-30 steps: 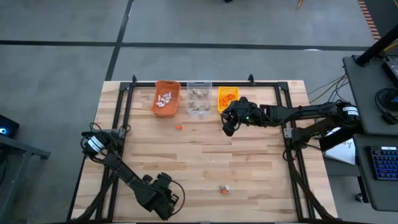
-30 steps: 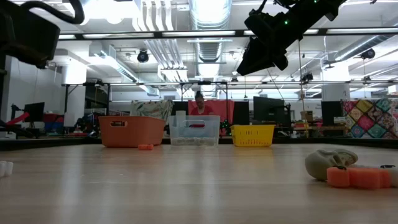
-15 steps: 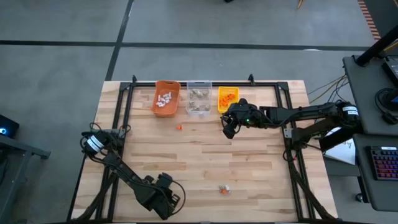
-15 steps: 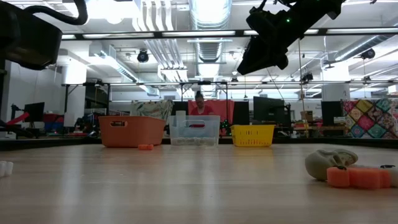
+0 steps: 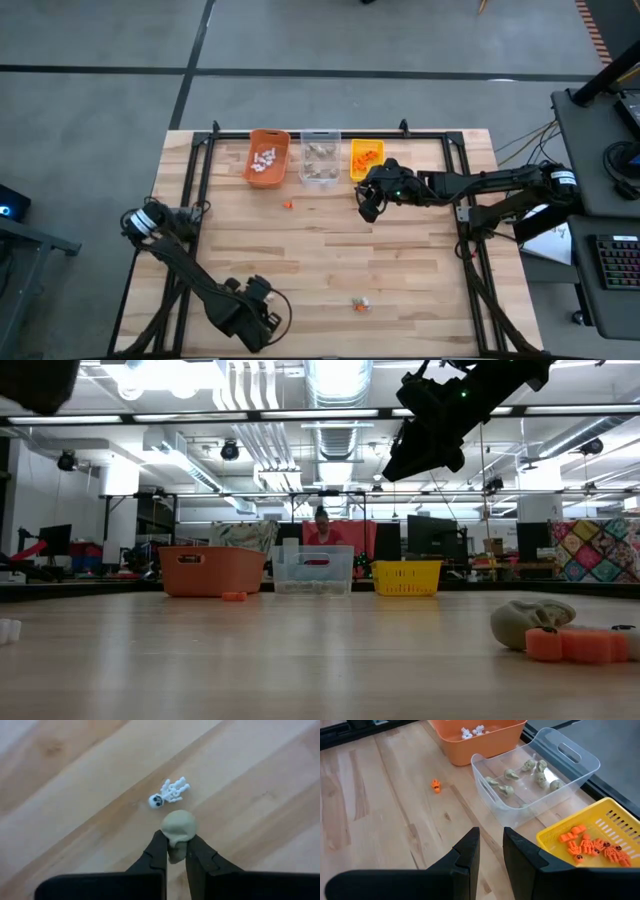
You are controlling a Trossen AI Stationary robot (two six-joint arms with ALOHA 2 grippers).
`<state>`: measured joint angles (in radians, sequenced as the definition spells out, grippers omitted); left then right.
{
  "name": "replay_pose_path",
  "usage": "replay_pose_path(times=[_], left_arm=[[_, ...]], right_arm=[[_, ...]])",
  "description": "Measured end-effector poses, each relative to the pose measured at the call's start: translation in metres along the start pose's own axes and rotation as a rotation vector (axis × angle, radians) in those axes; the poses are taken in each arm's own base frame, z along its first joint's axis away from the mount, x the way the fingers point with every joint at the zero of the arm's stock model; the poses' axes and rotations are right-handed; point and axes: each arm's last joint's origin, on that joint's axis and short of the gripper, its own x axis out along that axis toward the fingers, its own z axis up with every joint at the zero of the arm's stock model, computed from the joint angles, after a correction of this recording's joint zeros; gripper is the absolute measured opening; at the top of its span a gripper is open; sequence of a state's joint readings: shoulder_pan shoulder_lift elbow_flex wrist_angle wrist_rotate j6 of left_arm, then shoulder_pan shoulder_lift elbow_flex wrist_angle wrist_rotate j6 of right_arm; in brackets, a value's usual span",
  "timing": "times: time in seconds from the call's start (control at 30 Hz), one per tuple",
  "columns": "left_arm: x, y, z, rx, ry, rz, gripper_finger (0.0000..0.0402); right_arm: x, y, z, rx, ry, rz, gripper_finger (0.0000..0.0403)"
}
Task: Sort Halloween decoration
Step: Put the gray skull toy into the transparent bin
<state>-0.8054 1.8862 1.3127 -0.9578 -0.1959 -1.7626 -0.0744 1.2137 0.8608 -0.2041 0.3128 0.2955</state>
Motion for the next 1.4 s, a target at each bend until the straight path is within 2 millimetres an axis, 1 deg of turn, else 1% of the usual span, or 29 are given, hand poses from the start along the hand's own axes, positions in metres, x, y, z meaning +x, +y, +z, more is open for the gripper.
replay_pose_path(times=[0.17,0.3,0.4,0.5,0.63,0.7,0.83,1.0,1.1,1.2,1.3,1.4], left_arm=[[-0.027,0.011,0.009,0.05,-0.056,-0.027,0.0007],[-0.052,0.017,0.026,0.114,-0.18,-0.115,0.0007],[-0.069,0.022,0.047,0.165,-0.278,-0.156,0.0007],[-0.084,0.029,0.071,0.253,-0.355,-0.163,0.0007],[-0.098,0.041,0.108,0.363,-0.471,-0.117,0.0007],[-0.103,0.048,0.126,0.402,-0.522,-0.072,0.0007],[-0.102,0.06,0.163,0.485,-0.559,0.043,0.0007],[-0.093,0.08,0.213,0.544,-0.555,0.189,0.0007],[-0.088,0.094,0.245,0.551,-0.56,0.241,0.0007],[-0.085,0.109,0.278,0.554,-0.563,0.208,0.0007],[-0.081,0.125,0.312,0.548,-0.569,0.106,0.0007],[-0.071,0.144,0.345,0.51,-0.59,0.024,0.0007]], right_arm=[[0.0,0.0,0.0,-0.001,0.002,0.001,0.0075],[-0.001,0.003,-0.001,-0.006,0.002,0.009,0.0075],[-0.002,0.007,-0.002,-0.018,0.004,0.024,0.0075],[-0.003,0.01,-0.003,-0.042,0.004,0.034,0.0075],[-0.004,0.012,-0.004,-0.035,0.006,0.043,0.0075],[-0.004,0.013,-0.004,-0.038,0.006,0.047,0.0075],[-0.004,0.013,-0.004,-0.037,0.006,0.047,0.0075],[-0.004,0.013,-0.004,-0.021,0.003,0.044,0.0075],[-0.004,0.013,-0.004,-0.02,0.001,0.04,0.0075],[-0.004,0.013,-0.003,-0.007,0.0,0.04,0.0075],[-0.004,0.013,-0.003,0.012,0.0,0.04,0.0075],[-0.004,0.013,-0.003,0.019,0.0,0.04,0.0075]])
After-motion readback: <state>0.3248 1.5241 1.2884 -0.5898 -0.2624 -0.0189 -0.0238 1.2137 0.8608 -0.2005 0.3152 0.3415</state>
